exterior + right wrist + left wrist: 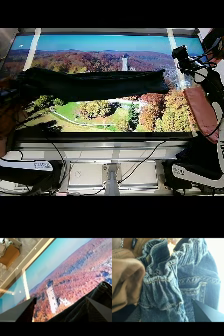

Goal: Fold the clothes and pants, and hang the long-sleeved shirts on hangers.

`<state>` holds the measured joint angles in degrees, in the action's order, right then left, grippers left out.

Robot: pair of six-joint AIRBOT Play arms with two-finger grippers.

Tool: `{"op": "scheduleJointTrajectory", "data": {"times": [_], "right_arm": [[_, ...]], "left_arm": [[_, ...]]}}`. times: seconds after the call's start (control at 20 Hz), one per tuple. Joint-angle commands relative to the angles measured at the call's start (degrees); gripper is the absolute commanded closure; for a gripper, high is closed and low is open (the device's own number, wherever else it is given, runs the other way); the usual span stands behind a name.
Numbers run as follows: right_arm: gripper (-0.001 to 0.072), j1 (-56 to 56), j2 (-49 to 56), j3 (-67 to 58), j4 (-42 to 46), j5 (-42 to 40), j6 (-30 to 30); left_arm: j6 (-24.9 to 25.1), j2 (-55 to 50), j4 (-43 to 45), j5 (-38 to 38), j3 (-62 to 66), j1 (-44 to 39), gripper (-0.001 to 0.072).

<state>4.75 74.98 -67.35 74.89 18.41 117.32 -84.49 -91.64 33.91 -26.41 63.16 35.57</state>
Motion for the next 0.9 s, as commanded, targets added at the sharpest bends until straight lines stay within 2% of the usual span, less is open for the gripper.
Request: {"op": "scheduleJointTrajectory", "data": {"times": [0.0, 0.05, 0.2, 0.25, 0.4, 0.6, 0.85], "right_arm": [[0.0018, 0.0, 0.0, 0.0, 0.0, 0.0, 0.0], [0.0018, 0.0, 0.0, 0.0, 0.0, 0.0, 0.0], [0.0018, 0.0, 0.0, 0.0, -0.1, 0.0, 0.0], [0.0018, 0.0, 0.0, 0.0, -0.1, 0.0, 0.0], [0.0018, 0.0, 0.0, 0.0, -0.1, 0.0, 0.0], [0.0018, 0.0, 0.0, 0.0, -0.1, 0.2, 0.1], [0.0026, -1.2, -0.1, 0.0, -0.2, 3.6, -1.7]], "left_arm": [[0.1, -2.4, -0.1, 0.5, 2.1, -1.5, 0.0038], [0.1, -3.2, -0.1, 0.5, 3.1, -2.1, 0.0127], [0.1, -5.3, -0.1, 0.7, 6.1, -4.2, 0.0522], [0.2, -5.5, 0.0, 1.0, 6.8, -4.6, 0.0627], [3.8, -5.4, 0.3, 0.2, 10.0, -5.6, 0.0647], [5.2, -5.1, 0.3, -1.9, 15.3, -7.3, 0.0648], [15.2, -2.6, 0.5, -2.3, 19.0, -11.4, 0.0648]]}}
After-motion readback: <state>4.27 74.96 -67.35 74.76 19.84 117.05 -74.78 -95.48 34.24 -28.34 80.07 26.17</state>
